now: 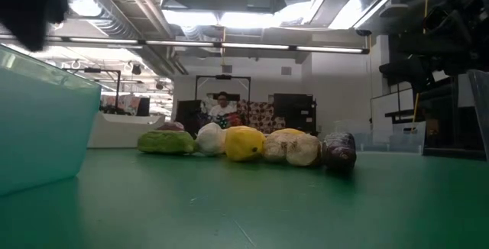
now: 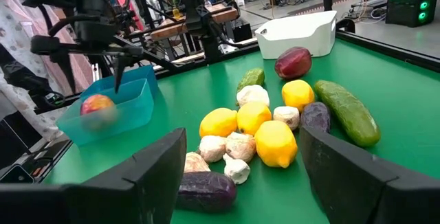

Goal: Sort produce into baskets
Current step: Put the apple into the transparent blue bin

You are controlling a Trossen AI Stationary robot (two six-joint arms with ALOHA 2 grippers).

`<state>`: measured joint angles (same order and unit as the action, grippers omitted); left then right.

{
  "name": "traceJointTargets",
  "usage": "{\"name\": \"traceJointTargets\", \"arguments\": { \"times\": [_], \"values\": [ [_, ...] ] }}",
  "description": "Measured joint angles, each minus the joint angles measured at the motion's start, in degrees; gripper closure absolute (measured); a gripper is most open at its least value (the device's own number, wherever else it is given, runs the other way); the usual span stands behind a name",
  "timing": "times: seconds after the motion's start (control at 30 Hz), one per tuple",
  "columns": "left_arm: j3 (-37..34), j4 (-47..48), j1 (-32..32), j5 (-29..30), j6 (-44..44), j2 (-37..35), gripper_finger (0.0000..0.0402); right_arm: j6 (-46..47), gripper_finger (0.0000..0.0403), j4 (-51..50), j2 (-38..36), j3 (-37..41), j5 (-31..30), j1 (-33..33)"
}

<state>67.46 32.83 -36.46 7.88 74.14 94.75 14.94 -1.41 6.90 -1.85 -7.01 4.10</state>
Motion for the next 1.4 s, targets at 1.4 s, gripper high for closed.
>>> {"name": "traceJointTargets", "arguments": {
  "times": [1.4],
  "values": [
    [-6.0,13.1,50.4,20.2,-5.3,0.3,0.0052,-0.1,0.0123,-0.2,0.0,0.0,0.6,0.0]
  ]
}}
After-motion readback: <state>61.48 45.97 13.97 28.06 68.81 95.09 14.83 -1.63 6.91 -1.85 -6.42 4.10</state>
